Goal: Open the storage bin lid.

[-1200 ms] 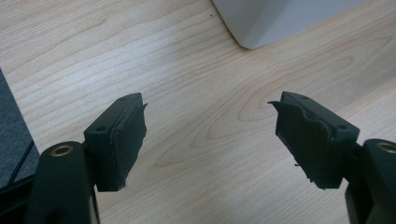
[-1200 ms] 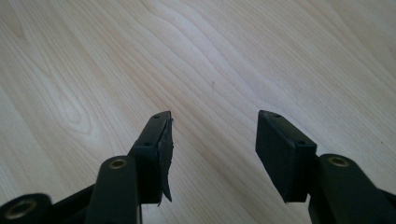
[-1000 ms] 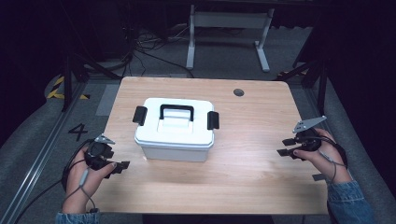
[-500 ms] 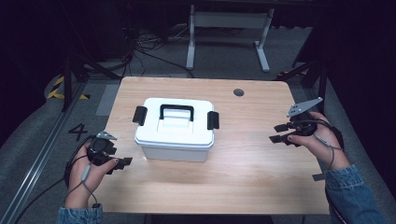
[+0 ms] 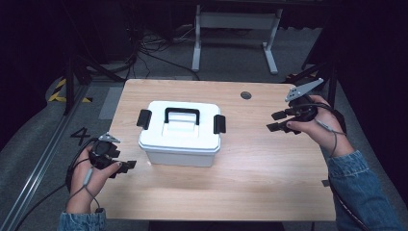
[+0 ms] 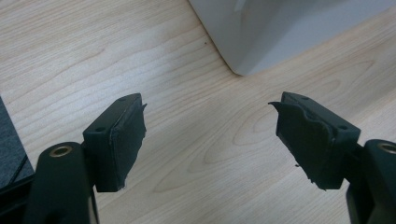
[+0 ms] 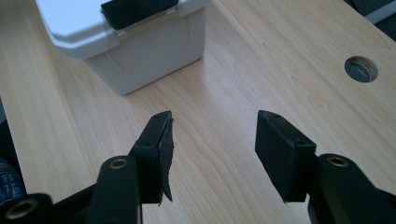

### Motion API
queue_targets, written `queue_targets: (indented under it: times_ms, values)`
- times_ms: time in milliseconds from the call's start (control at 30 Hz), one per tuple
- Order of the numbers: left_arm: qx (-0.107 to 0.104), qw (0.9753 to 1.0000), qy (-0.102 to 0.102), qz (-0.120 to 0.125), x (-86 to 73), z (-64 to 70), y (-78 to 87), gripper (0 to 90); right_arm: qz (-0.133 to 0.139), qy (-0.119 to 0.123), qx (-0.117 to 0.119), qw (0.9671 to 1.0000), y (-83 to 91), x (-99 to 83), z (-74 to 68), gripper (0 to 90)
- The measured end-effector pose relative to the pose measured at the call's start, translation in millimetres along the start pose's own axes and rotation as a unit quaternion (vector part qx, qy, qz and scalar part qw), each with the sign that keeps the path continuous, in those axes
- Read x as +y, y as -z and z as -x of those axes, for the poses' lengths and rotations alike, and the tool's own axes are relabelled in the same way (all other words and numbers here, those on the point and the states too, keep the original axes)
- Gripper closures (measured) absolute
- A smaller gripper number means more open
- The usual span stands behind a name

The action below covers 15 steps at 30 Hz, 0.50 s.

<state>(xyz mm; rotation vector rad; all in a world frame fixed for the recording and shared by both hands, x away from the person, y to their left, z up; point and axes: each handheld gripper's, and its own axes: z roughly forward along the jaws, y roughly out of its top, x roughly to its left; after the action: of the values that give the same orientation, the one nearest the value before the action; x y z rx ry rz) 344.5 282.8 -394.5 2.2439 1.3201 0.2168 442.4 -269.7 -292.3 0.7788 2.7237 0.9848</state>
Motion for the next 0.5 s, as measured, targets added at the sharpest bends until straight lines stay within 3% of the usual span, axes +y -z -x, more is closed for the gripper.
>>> queue_targets:
  times_ms: [167, 267, 500]
  values:
    - [0.004, 1.0, 0.004, -0.002, -4.9, -0.6, 2.2, 24.7, -0.004, 0.01, 0.002, 0.9999, -5.4, 14.7, -0.3, 47.5]
    - [0.007, 1.0, 0.005, 0.001, -6.5, -0.1, 3.6, 24.7, -0.002, 0.016, 0.016, 0.9997, -10.6, 28.3, -1.5, 47.6]
    - [0.003, 0.9999, 0.011, -0.008, -13.7, -1.6, 1.8, 24.7, -0.01, 0.053, 0.025, 0.9983, -26.4, 59.2, -7.5, 47.6]
